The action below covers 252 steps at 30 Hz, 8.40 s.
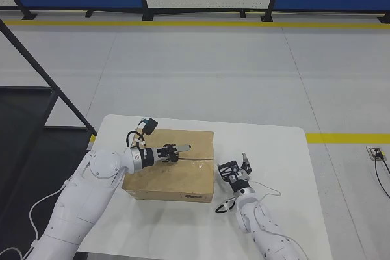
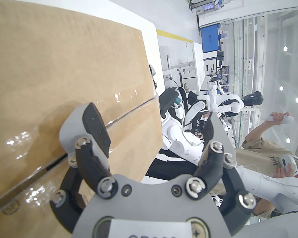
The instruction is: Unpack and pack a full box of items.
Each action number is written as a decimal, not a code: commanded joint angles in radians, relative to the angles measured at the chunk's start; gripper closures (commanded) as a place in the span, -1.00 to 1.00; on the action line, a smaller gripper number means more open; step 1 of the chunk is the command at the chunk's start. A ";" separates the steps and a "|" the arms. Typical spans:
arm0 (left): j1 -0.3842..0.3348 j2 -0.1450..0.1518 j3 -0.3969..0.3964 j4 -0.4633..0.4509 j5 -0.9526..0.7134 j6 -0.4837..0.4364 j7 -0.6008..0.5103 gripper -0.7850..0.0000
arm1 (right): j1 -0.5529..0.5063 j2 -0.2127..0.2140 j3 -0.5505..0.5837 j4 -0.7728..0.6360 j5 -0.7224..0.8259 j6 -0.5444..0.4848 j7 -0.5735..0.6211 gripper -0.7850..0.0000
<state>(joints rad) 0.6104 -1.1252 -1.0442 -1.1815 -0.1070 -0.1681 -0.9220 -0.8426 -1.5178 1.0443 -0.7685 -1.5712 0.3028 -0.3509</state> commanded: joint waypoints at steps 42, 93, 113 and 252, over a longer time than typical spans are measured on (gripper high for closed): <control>0.000 0.000 0.000 0.000 0.000 0.000 0.000 -1.00 | 0.012 -0.038 0.108 0.021 0.102 0.272 -0.281 -1.00; 0.065 0.027 -0.094 -0.069 0.041 0.018 0.054 -1.00 | -0.144 -0.090 0.010 -0.561 -0.481 0.490 0.246 -1.00; 0.211 0.080 -0.288 -0.196 0.087 0.070 0.089 -1.00 | -0.107 -0.121 -0.027 -0.553 -0.659 0.444 0.343 -1.00; 0.717 0.134 -0.777 -0.508 -0.019 0.068 0.480 -1.00 | 0.290 -0.471 -0.368 0.097 -0.895 0.380 0.490 -1.00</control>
<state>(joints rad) 1.3288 -0.9907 -1.8230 -1.6889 -0.1223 -0.0889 -0.4468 -0.5404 -1.9948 0.6672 -0.6556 -2.4738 0.6629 0.1582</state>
